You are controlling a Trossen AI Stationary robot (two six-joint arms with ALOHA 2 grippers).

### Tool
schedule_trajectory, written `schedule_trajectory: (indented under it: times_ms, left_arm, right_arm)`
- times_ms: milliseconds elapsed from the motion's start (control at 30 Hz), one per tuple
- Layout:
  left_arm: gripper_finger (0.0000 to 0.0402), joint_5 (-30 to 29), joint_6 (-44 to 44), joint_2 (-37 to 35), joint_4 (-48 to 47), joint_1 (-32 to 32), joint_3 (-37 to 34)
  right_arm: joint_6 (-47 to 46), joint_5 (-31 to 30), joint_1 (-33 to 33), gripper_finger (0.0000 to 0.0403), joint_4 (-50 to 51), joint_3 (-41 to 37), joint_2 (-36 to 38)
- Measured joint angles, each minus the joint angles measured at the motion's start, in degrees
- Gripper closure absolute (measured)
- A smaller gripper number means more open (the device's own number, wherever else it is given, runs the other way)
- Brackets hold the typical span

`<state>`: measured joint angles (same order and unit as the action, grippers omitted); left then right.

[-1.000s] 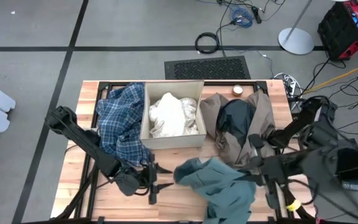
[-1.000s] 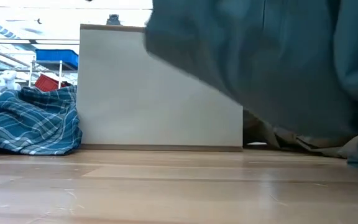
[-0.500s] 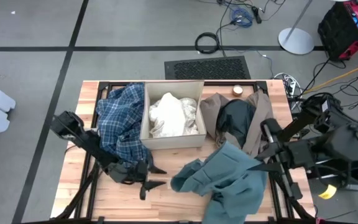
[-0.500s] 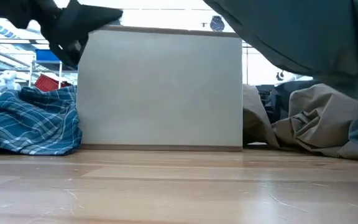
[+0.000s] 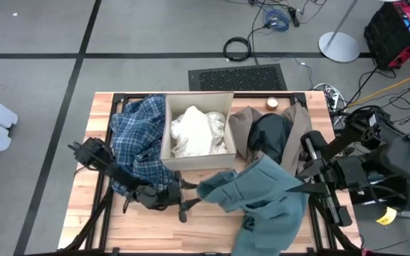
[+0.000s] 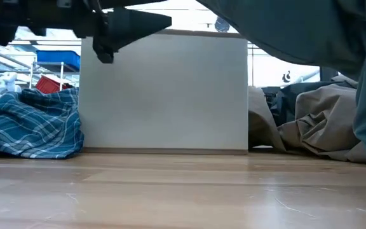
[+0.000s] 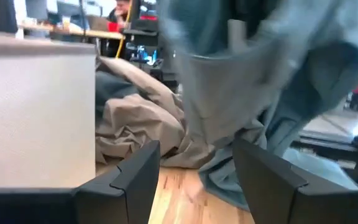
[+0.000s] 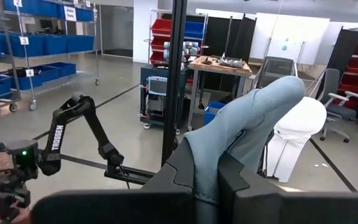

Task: Sort clothes
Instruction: Put the blue, green pants into the laundry organizer

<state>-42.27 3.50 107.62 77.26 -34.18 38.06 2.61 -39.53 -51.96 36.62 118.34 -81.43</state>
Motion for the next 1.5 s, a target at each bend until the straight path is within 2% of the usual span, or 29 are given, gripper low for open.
schedule_trajectory:
  times_ms: [67, 167, 233, 467, 667, 900, 1000, 1133, 1233, 1367, 1500]
  left_arm:
    - [0.0190, 4.3, 2.2, 0.0, -0.9, 1.7, 0.0]
    - [0.0190, 13.7, 6.2, 0.0, -2.9, 4.0, 0.0]
    - [0.0190, 17.2, 6.9, 0.0, -2.9, 4.9, 0.0]
    - [0.0190, 24.4, 4.6, 0.0, -2.1, 6.2, 1.3]
    - [0.0190, 27.2, -2.0, 0.0, -7.3, 6.3, 7.3]
    - [0.0201, 27.2, -6.4, 0.0, -9.5, 7.3, 12.6]
    - [0.0255, 27.0, -8.7, -0.4, -9.5, 7.1, 13.3]
    - [0.0375, 25.6, -10.1, -3.4, -9.4, 6.5, 13.5]
    - [0.0387, 24.6, -15.3, -7.3, -9.5, 4.8, 13.5]
    - [0.0394, 18.8, -25.5, -16.2, -10.1, 0.9, 13.5]
    - [0.0394, 7.4, -33.6, -26.0, -12.6, -2.2, 13.5]
  right_arm:
    - [0.0, 0.0, 0.0, 0.0395, 0.0, 0.0, 0.0]
    - [0.0, 0.0, 0.0, 0.0395, 0.0, 0.0, 0.0]
    - [0.1, 0.0, 0.0, 0.0395, 0.0, 0.0, 0.0]
    - [1.0, 0.1, 0.0, 0.0395, 0.0, 0.0, 0.0]
    - [1.5, 0.1, 0.3, 0.0395, 0.0, 0.0, 0.0]
    - [1.2, 0.1, 0.3, 0.0394, 0.0, 0.0, 0.0]
    - [1.2, 0.0, 0.3, 0.0394, -0.4, 0.0, 0.0]
    - [1.1, 0.1, 0.3, 0.0394, -0.5, 0.0, 0.0]
    - [1.2, 0.0, 0.3, 0.0394, -0.5, 0.0, 0.0]
    - [2.9, -3.5, 0.3, 0.0394, -0.3, 0.0, 0.0]
    - [6.2, -11.2, 0.5, 0.0394, 0.5, 0.0, 1.1]
